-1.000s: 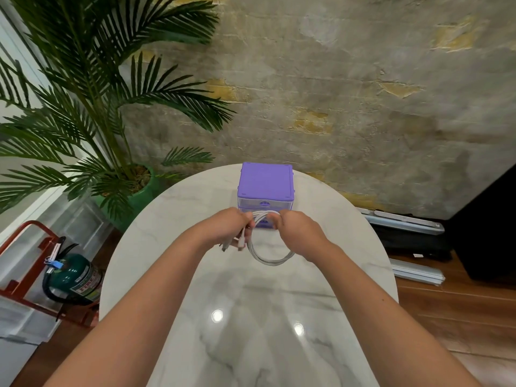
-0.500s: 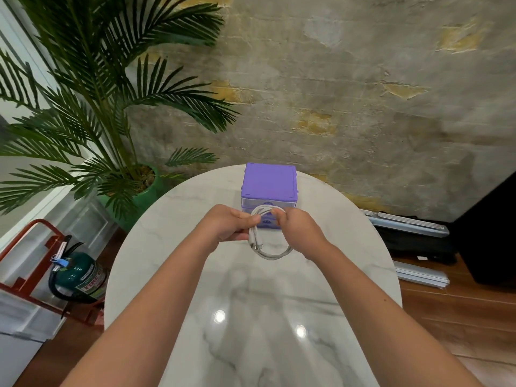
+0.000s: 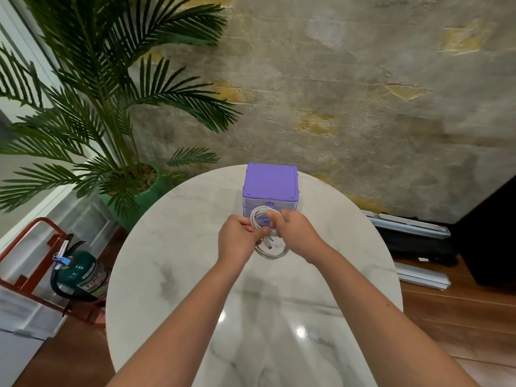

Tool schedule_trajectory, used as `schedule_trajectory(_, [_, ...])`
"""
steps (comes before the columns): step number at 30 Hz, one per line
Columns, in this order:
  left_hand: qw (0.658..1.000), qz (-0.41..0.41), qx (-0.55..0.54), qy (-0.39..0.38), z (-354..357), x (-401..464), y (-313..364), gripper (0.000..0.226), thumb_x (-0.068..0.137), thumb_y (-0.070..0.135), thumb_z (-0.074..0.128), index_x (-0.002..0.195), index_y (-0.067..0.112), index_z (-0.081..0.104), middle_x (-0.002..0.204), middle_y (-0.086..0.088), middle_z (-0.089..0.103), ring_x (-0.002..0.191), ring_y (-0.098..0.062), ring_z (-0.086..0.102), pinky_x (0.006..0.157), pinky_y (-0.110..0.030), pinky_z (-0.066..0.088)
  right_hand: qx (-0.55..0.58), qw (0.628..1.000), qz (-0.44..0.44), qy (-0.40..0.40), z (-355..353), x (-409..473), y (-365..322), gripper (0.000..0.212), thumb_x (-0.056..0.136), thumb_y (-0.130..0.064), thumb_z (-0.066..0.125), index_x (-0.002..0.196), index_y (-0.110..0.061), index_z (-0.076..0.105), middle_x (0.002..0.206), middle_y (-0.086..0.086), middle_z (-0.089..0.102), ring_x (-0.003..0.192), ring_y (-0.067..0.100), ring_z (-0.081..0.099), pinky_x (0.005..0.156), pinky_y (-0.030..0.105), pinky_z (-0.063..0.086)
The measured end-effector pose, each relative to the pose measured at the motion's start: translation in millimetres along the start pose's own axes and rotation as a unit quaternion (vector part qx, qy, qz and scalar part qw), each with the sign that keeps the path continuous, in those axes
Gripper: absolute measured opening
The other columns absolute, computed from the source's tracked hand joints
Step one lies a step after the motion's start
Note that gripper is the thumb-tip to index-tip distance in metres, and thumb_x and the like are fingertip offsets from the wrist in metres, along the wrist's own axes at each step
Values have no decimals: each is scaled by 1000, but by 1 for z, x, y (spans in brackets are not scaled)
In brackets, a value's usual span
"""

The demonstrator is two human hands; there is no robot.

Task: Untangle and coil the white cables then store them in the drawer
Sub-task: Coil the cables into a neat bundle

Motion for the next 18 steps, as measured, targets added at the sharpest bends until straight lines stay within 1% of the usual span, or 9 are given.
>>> schedule_trajectory(2, [999, 6, 31, 38, 0, -1, 1, 34, 65, 24, 89, 74, 15, 58, 72, -5, 68, 63, -19, 71, 64, -33, 55, 12, 1000, -1, -11, -2, -1, -2, 41, 100, -41, 42, 79, -11, 60, 65, -1, 53, 71, 21, 52, 73, 39, 47])
schedule_trajectory(5, [996, 0, 5, 85, -4, -2, 3, 54, 60, 23, 92, 84, 15, 44, 74, -1, 64, 68, -22, 69, 64, -34, 52, 43, 999, 0, -11, -7, -2, -3, 40, 100, -39, 44, 69, -17, 55, 62, -2, 52, 67, 18, 49, 69, 33, 41])
schedule_trajectory(8, [998, -4, 3, 61, -8, 1, 5, 61, 62, 24, 90, 99, 14, 42, 70, 1, 61, 63, -20, 66, 65, -35, 54, 68, 998, 0, -17, -10, -4, -3, 38, 100, -37, 46, 67, -19, 54, 59, -2, 51, 58, 13, 45, 62, 28, 37])
schedule_trajectory(10, [998, 12, 62, 29, -13, 4, 7, 52, 67, 34, 87, 101, 21, 50, 67, 3, 58, 57, -12, 60, 57, -29, 48, 98, 995, 6, -21, -14, -6, -4, 37, 99, -38, 48, 68, -18, 56, 55, -4, 49, 52, 9, 42, 53, 20, 34])
schedule_trajectory(12, [992, 68, 103, -35, -19, 8, 8, 29, 74, 38, 81, 94, 28, 62, 62, 6, 53, 52, -5, 48, 53, -22, 37, 132, 991, 16, -36, -20, -8, -5, 36, 99, -39, 49, 71, -18, 57, 53, -6, 45, 46, 5, 37, 43, 14, 28])
schedule_trajectory(14, [984, 87, 39, -153, -23, 8, 8, 13, 85, 31, 71, 95, 22, 72, 69, 5, 63, 56, 0, 51, 58, -15, 38, 177, 982, 23, -69, -27, -10, -4, 35, 99, -40, 49, 74, -17, 56, 51, -6, 40, 43, 6, 29, 40, 17, 22])
schedule_trajectory(15, [975, 58, -16, -213, -24, 5, 8, 16, 90, 30, 66, 99, 19, 73, 78, 4, 69, 64, 3, 55, 64, -14, 42, 200, 975, 26, -88, -30, -10, -3, 34, 99, -41, 48, 76, -17, 55, 50, -7, 36, 44, 7, 27, 41, 19, 19])
schedule_trajectory(16, [961, 18, -78, -263, -24, 2, 7, 17, 92, 30, 62, 100, 19, 72, 84, 5, 71, 72, 0, 59, 70, -15, 45, 225, 968, 31, -109, -32, -10, -2, 33, 99, -42, 48, 78, -18, 55, 49, -8, 33, 45, 7, 26, 41, 20, 18])
schedule_trajectory(18, [921, -24, -209, -326, -23, -2, 6, 17, 92, 30, 58, 90, 17, 69, 82, 3, 65, 75, -9, 58, 75, -22, 45, 279, 947, 46, -152, -33, -11, 1, 31, 99, -43, 47, 79, -20, 53, 50, -9, 26, 44, 5, 26, 41, 19, 16])
Point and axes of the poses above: each hand's wrist, its own x-axis towards the middle knuckle, its own z-axis out of the palm, y = z × x, the point moved 1 cm from there along x, towards the middle knuckle
